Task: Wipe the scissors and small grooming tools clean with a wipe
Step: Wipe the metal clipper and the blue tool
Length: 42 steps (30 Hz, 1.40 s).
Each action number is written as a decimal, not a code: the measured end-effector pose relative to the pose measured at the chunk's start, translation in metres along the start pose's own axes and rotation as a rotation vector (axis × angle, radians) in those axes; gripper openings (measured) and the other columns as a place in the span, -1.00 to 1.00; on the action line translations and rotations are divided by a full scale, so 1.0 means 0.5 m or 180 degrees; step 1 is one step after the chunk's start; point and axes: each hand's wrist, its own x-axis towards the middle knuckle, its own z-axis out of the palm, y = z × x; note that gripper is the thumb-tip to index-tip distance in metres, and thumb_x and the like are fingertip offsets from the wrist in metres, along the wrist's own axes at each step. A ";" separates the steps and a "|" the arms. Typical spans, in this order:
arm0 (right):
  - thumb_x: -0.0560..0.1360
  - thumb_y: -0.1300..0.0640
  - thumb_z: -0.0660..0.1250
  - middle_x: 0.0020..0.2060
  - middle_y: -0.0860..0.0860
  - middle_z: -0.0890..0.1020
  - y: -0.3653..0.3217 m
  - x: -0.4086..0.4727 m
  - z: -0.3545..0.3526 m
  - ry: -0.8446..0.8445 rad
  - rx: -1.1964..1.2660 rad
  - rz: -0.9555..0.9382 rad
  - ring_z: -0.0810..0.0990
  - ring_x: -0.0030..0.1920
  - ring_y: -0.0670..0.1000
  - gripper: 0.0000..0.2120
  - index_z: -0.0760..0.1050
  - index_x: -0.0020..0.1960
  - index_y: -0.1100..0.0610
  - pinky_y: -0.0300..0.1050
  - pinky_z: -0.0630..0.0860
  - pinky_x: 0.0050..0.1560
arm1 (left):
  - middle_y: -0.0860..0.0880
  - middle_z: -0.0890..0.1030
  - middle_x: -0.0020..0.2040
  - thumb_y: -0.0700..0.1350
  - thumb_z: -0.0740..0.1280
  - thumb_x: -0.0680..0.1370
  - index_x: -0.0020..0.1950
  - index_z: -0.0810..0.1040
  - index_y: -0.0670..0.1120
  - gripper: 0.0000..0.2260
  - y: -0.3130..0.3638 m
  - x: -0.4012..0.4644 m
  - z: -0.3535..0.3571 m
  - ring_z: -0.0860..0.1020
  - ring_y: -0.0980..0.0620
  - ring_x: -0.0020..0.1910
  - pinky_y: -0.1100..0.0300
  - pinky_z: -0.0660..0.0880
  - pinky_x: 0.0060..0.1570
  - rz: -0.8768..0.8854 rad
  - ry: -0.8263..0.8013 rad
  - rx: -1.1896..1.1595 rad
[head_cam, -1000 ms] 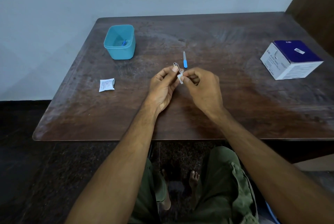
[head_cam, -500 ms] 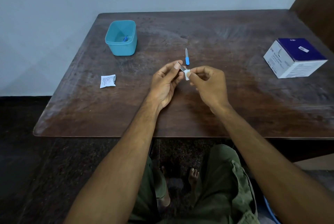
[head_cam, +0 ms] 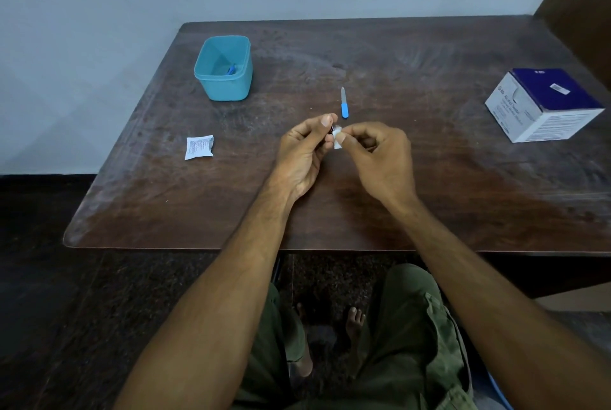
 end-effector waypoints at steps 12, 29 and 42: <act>0.47 0.12 0.44 -0.24 -0.16 0.71 0.009 -0.023 0.018 -0.0142 0.0186 0.0090 0.68 -0.20 -0.13 -0.93 0.66 -0.16 -0.02 -0.07 0.62 -0.09 | -0.02 0.58 -0.23 -0.20 0.27 0.60 -0.16 0.56 -0.19 -0.83 0.003 -0.002 0.003 0.50 0.18 -0.37 0.31 0.53 -0.22 -0.0053 -0.0001 -0.0033; 0.48 0.16 0.44 -0.23 -0.07 0.70 -0.004 0.008 0.018 0.0385 0.0625 0.0370 0.64 -0.25 -0.15 -0.98 0.65 -0.10 0.08 -0.22 0.57 -0.13 | 0.02 0.64 -0.25 -0.16 0.28 0.60 -0.22 0.67 -0.06 -0.76 -0.002 -0.003 0.005 0.52 0.18 -0.30 0.37 0.49 -0.24 -0.0003 -0.0126 0.0083; 0.49 0.20 0.42 -0.30 -0.14 0.69 -0.024 0.034 -0.006 -0.0073 0.0467 0.0119 0.63 -0.31 -0.23 -0.90 0.65 -0.16 0.03 -0.34 0.52 -0.22 | 0.05 0.55 -0.40 -0.23 0.25 0.60 -0.22 0.56 -0.17 -0.79 -0.005 -0.002 0.004 0.45 0.18 -0.39 0.36 0.45 -0.28 0.0031 -0.0276 0.0405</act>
